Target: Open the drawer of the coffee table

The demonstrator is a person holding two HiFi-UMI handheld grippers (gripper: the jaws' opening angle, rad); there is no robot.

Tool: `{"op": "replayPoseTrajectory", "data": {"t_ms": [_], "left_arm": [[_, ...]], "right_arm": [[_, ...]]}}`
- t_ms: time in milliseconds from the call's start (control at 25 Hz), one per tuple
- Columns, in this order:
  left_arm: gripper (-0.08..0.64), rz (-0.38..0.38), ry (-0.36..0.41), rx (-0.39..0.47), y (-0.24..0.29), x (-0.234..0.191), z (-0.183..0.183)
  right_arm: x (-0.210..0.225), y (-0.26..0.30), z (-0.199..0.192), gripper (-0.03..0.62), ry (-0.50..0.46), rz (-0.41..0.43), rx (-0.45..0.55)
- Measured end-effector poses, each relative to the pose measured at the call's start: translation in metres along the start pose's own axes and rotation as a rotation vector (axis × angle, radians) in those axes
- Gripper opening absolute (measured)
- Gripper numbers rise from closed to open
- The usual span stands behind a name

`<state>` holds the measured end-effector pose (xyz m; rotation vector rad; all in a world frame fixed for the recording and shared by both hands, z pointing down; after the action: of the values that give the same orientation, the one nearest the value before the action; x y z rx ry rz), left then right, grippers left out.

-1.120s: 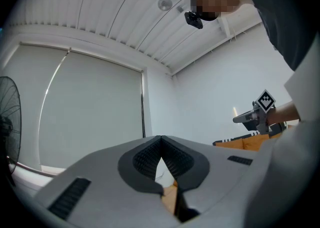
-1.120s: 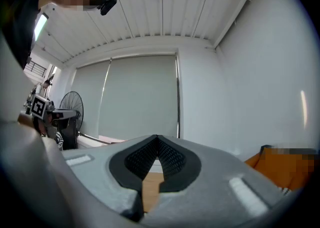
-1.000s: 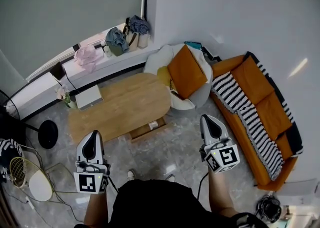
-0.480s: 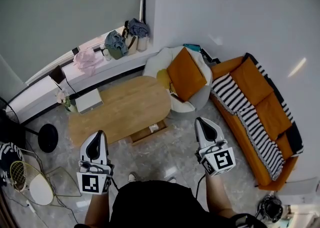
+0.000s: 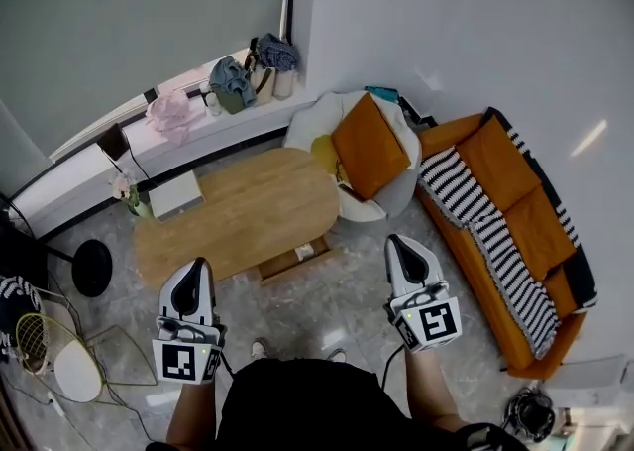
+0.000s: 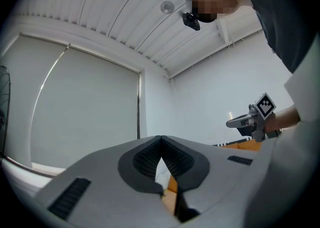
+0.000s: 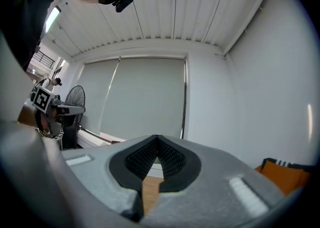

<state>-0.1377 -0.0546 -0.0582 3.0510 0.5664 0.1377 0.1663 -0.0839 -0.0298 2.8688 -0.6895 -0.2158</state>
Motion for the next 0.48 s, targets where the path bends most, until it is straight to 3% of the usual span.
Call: {"op": "replayPoseTrajectory", "data": {"t_ms": [480], "left_arm": [[0.006,-0.027,0.008,0.025,-0.001,0.014,0.006]], "right_arm": [[0.001,-0.015,0.004,0.005,-0.008,0.004,0.030]]}}
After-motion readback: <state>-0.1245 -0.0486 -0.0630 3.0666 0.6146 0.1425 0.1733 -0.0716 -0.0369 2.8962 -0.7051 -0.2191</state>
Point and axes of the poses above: the fingertips, and each gripper's own axes: y forward along the fingers, x to its right, z out of its top, the point moved 1 cm from there along -y, backward along the fingers, and after that the axes turned 12 degrees about -x, right-handed, at the moved point
